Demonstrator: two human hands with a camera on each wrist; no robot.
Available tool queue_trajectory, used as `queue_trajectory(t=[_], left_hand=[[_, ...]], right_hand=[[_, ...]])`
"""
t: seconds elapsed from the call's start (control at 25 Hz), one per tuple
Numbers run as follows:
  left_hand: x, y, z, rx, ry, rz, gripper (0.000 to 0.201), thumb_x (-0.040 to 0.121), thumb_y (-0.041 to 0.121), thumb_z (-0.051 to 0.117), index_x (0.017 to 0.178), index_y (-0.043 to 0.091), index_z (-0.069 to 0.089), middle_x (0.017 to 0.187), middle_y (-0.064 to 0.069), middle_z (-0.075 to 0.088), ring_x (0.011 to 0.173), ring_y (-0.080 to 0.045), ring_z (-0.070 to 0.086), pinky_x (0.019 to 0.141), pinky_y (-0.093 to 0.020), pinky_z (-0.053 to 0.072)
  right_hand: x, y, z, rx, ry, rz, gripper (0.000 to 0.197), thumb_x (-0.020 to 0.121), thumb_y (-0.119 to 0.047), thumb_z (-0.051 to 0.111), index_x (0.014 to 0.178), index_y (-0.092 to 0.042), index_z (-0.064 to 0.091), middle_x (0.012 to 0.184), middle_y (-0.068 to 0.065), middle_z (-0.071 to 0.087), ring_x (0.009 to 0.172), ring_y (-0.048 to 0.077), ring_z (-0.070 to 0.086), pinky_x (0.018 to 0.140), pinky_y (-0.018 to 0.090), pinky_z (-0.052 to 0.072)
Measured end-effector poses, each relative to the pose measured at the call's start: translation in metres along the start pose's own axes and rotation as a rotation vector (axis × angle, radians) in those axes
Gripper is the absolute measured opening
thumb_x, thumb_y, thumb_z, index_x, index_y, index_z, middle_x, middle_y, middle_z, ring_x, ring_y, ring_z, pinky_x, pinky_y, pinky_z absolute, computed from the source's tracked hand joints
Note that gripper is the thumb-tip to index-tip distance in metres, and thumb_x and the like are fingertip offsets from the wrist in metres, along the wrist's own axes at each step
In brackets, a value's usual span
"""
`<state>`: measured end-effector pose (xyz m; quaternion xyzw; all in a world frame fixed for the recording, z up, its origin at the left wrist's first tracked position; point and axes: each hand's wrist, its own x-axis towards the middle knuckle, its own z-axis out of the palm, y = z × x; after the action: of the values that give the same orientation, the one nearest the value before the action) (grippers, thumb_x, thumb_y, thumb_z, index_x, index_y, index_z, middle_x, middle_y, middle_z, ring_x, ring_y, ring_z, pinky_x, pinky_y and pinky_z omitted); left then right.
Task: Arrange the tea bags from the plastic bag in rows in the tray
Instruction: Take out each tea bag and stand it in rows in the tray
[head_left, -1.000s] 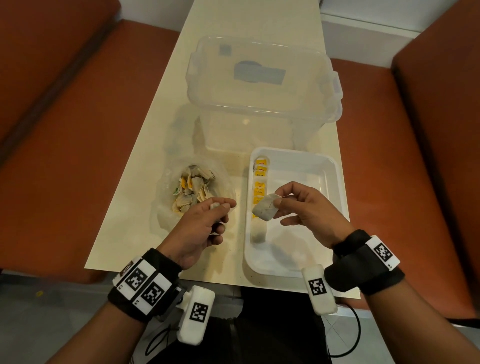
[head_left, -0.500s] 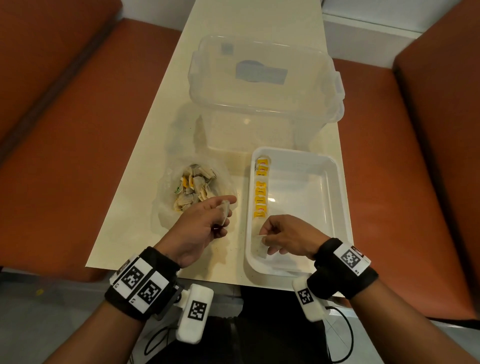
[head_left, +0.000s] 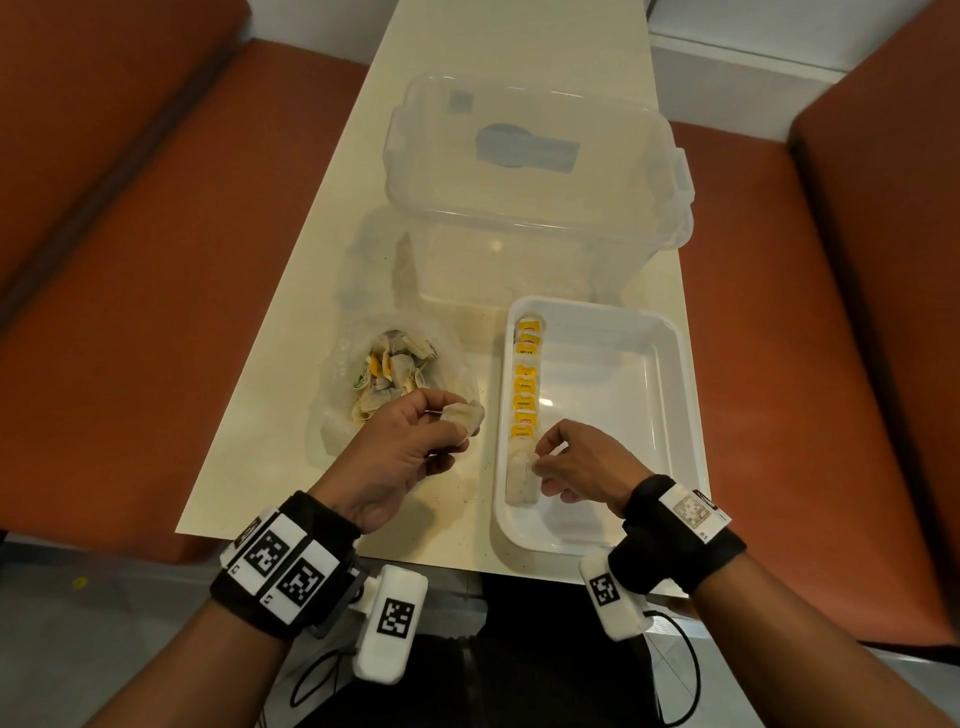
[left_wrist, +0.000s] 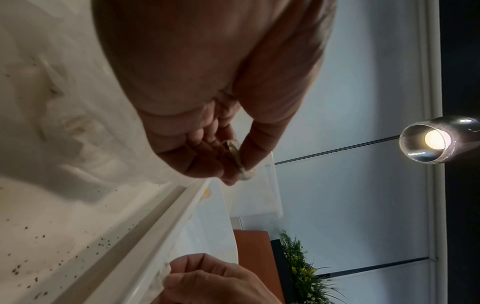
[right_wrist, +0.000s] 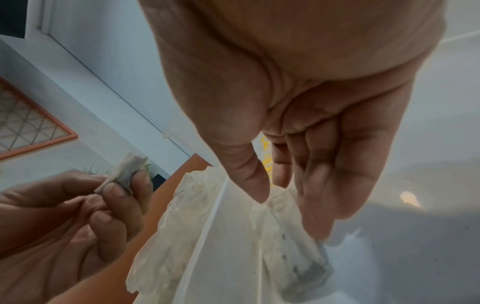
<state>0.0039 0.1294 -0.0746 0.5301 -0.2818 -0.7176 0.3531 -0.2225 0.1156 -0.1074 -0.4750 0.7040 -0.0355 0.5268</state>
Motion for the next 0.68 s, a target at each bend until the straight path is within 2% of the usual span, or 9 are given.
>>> queue_trajectory(t=[0.28, 0.48, 0.68], left_hand=[[0.0011, 0.0011, 0.0001, -0.008, -0.013, 0.001, 0.023, 0.088, -0.005, 0.065, 0.099, 0.014, 0.06, 0.095, -0.009, 0.074, 0.071, -0.012, 0.065, 0.063, -0.024, 0.05], [-0.0016, 0.0039, 0.0016, -0.01, -0.029, -0.004, 0.021, 0.089, -0.003, 0.063, 0.097, 0.015, 0.056, 0.096, -0.013, 0.076, 0.071, -0.014, 0.066, 0.062, -0.024, 0.051], [-0.0029, 0.0059, 0.0012, -0.025, -0.047, -0.019, 0.017, 0.091, 0.002, 0.064, 0.087, 0.015, 0.053, 0.102, -0.017, 0.075, 0.077, -0.018, 0.069, 0.064, -0.024, 0.054]], right_hand=[[-0.0047, -0.0013, 0.0034, 0.027, -0.01, -0.002, 0.014, 0.086, -0.009, 0.066, 0.087, -0.014, 0.053, 0.097, 0.017, 0.074, 0.077, 0.019, 0.066, 0.083, 0.038, 0.06], [-0.004, -0.0033, 0.005, 0.056, -0.039, 0.002, 0.018, 0.086, -0.008, 0.066, 0.084, -0.015, 0.05, 0.092, 0.013, 0.073, 0.078, 0.019, 0.065, 0.085, 0.038, 0.06], [-0.0018, -0.0033, 0.0044, 0.039, -0.034, -0.001, 0.017, 0.087, -0.009, 0.067, 0.081, -0.015, 0.052, 0.088, 0.011, 0.071, 0.079, 0.019, 0.066, 0.083, 0.036, 0.059]])
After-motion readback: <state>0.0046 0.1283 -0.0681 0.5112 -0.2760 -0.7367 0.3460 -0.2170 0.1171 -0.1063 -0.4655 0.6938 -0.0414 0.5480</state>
